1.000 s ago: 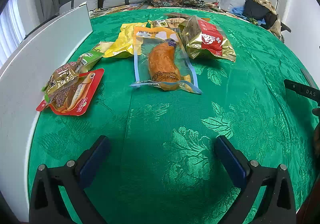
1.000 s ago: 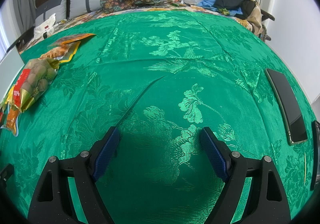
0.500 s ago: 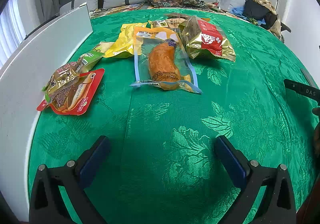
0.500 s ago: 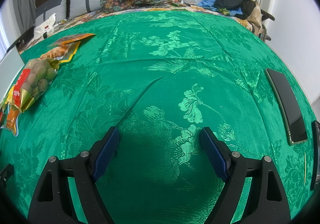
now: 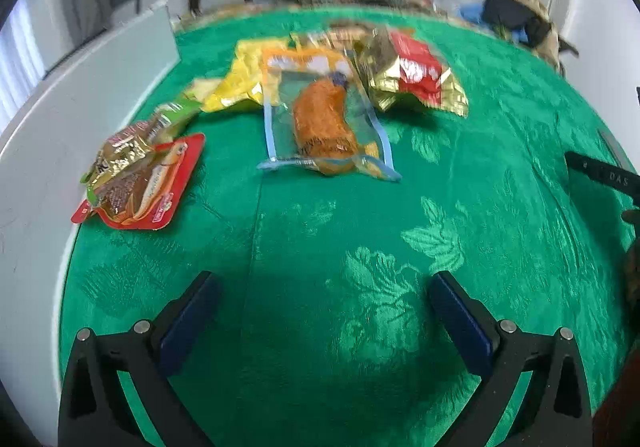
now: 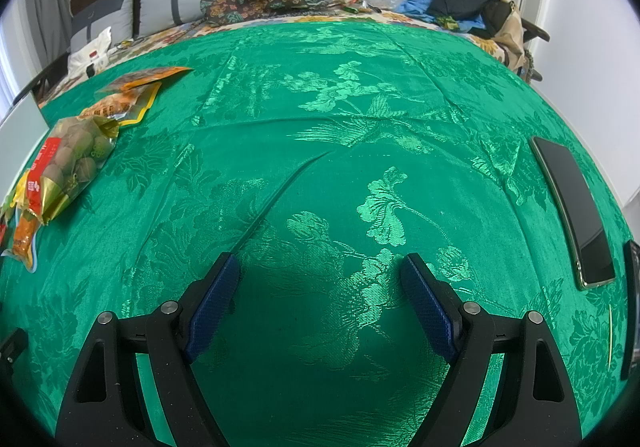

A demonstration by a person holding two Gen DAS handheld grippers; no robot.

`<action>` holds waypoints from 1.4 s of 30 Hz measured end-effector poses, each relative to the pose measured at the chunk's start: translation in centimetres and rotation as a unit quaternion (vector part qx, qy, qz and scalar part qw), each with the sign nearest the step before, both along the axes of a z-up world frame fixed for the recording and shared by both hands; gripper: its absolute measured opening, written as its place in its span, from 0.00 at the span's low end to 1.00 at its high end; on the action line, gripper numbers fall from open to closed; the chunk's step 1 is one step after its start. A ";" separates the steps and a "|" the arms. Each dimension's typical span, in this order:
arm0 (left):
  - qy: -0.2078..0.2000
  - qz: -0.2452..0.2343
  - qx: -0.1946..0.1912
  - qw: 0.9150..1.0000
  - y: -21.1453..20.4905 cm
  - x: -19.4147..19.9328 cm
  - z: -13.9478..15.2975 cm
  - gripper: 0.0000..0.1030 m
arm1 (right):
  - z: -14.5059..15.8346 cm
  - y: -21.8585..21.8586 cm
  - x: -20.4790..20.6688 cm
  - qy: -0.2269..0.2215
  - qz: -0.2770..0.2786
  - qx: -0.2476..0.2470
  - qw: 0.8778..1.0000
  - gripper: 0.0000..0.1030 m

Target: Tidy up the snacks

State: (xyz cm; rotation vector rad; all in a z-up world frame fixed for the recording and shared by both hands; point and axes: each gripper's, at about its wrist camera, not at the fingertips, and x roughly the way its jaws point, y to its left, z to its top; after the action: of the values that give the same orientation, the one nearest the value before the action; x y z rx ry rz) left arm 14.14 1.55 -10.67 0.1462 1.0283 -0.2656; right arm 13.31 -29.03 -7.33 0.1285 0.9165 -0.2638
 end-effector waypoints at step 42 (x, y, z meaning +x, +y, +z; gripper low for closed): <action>0.024 -0.006 -0.118 0.993 -1.6 9.9 4.4 0.99 | 0.0 0.0 0.0 0.000 0.000 0.001 1.000 0.84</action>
State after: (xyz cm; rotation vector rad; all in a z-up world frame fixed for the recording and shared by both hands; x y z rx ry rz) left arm 24.06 -0.09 -6.23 -0.0681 1.0359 -0.4011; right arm 13.36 -29.05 -7.32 0.1300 0.9162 -0.2628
